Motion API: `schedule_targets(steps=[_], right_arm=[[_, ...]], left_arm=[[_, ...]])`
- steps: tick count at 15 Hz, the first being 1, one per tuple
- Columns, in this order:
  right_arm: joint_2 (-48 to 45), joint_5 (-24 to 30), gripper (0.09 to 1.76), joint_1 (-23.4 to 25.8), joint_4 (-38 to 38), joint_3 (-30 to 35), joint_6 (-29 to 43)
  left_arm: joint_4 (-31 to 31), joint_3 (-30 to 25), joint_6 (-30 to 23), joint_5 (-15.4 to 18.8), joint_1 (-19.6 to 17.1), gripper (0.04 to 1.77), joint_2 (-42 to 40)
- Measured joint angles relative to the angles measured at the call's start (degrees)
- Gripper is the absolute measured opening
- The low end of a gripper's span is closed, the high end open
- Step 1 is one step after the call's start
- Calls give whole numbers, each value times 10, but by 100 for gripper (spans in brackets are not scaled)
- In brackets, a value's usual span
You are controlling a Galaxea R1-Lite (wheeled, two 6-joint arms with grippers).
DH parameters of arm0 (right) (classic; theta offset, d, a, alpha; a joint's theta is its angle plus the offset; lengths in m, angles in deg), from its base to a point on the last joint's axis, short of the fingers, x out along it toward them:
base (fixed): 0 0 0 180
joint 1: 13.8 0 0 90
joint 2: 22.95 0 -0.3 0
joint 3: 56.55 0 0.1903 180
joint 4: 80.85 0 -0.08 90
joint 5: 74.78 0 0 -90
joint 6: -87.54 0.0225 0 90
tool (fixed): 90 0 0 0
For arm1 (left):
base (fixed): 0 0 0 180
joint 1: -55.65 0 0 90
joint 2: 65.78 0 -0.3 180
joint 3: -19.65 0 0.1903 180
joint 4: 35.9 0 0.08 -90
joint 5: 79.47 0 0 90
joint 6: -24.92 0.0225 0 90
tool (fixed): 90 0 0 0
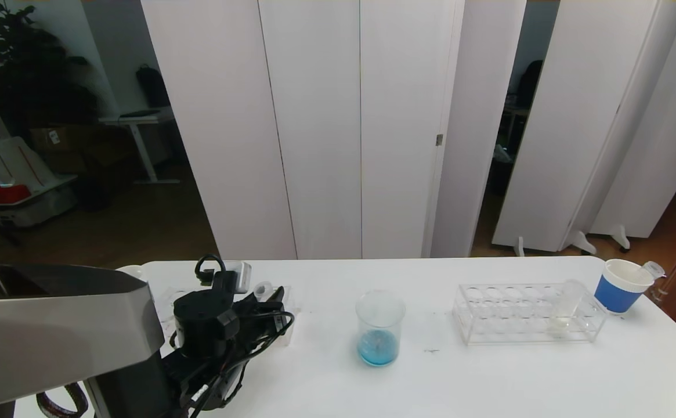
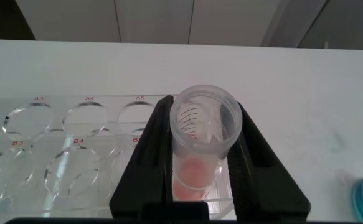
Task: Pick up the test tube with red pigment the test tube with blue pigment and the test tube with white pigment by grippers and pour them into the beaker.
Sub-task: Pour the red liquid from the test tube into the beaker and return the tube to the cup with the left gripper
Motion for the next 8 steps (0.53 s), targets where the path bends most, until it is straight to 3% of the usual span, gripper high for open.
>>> schedule_targets(steps=[8], right_arm=[[0, 0, 174, 0, 0, 0, 0]], left_arm=[[-2, 0, 30, 2, 3, 58, -34]])
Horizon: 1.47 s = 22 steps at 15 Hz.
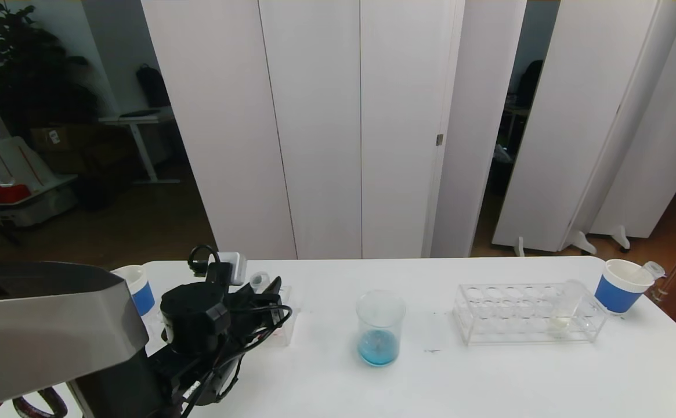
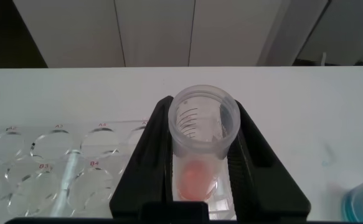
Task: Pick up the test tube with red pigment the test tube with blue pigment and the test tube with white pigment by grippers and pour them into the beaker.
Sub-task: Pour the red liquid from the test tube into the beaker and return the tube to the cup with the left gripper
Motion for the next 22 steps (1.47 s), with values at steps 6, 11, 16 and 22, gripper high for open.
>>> schedule_targets(steps=[6, 11, 16, 22], right_arm=[[0, 0, 174, 0, 0, 0, 0], [0, 0, 174, 0, 0, 0, 0], [0, 0, 174, 0, 0, 0, 0], [0, 0, 174, 0, 0, 0, 0]], left_arm=[[7, 11, 46, 14, -4, 58, -46], [54, 25, 65, 36, -7, 58, -103], [181, 77, 66, 79, -7, 58, -188], [273, 139, 67, 200, -7, 58, -249]])
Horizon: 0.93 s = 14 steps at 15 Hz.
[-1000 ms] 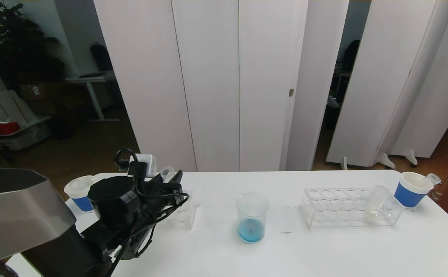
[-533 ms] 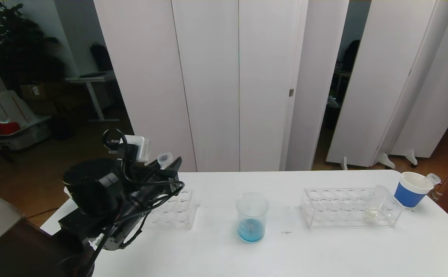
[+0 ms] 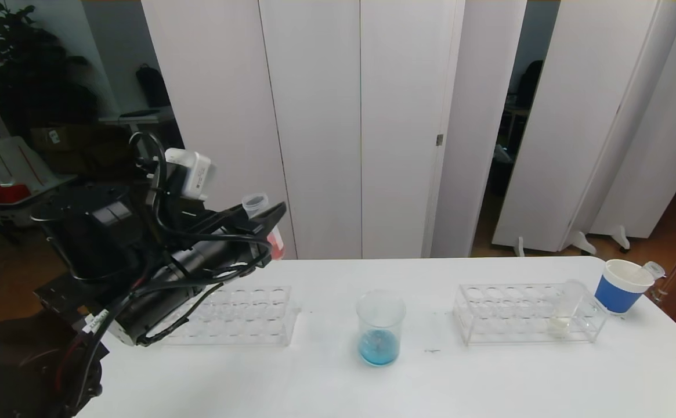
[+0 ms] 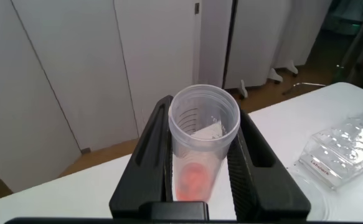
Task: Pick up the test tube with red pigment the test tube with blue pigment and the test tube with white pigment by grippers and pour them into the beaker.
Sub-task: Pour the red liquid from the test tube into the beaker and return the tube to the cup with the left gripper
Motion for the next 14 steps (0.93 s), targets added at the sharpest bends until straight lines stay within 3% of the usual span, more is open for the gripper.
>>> schedule_targets(steps=[4, 7, 11, 14], right_arm=[[0, 0, 174, 0, 0, 0, 0], [0, 0, 174, 0, 0, 0, 0], [0, 0, 174, 0, 0, 0, 0], [0, 0, 174, 0, 0, 0, 0]], left_arm=[[19, 26, 5, 82, 1, 58, 4], [15, 41, 37, 150, 2, 58, 20], [8, 54, 119, 177, 4, 58, 58], [-14, 61, 139, 239, 6, 58, 90]])
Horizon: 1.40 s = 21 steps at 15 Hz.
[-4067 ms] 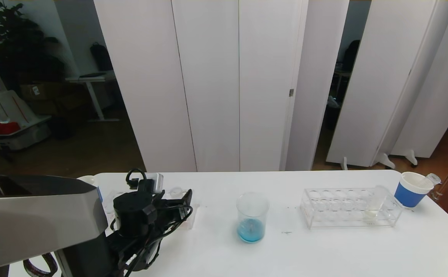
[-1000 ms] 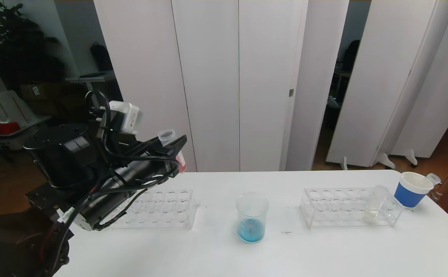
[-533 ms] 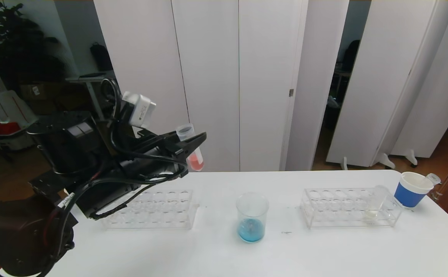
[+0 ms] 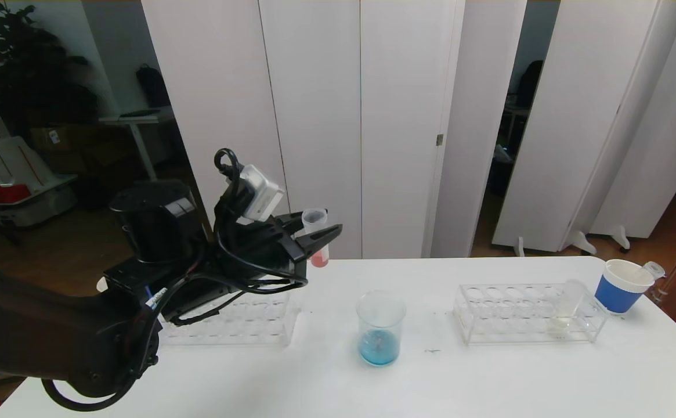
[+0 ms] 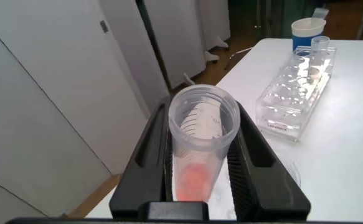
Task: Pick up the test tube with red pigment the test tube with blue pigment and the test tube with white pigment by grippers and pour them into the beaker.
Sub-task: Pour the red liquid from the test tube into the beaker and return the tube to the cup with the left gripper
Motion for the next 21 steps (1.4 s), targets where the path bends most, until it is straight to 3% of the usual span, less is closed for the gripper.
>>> schedule_targets(steps=[4, 11, 17, 21], right_arm=[[0, 0, 174, 0, 0, 0, 0], [0, 0, 174, 0, 0, 0, 0], [0, 0, 174, 0, 0, 0, 0], [0, 0, 174, 0, 0, 0, 0]], left_arm=[[-14, 8, 47, 25, 5, 58, 30], [-39, 28, 160, 105, 9, 58, 75], [-61, 49, 263, 127, 31, 58, 115], [-64, 61, 378, 126, 37, 58, 143]])
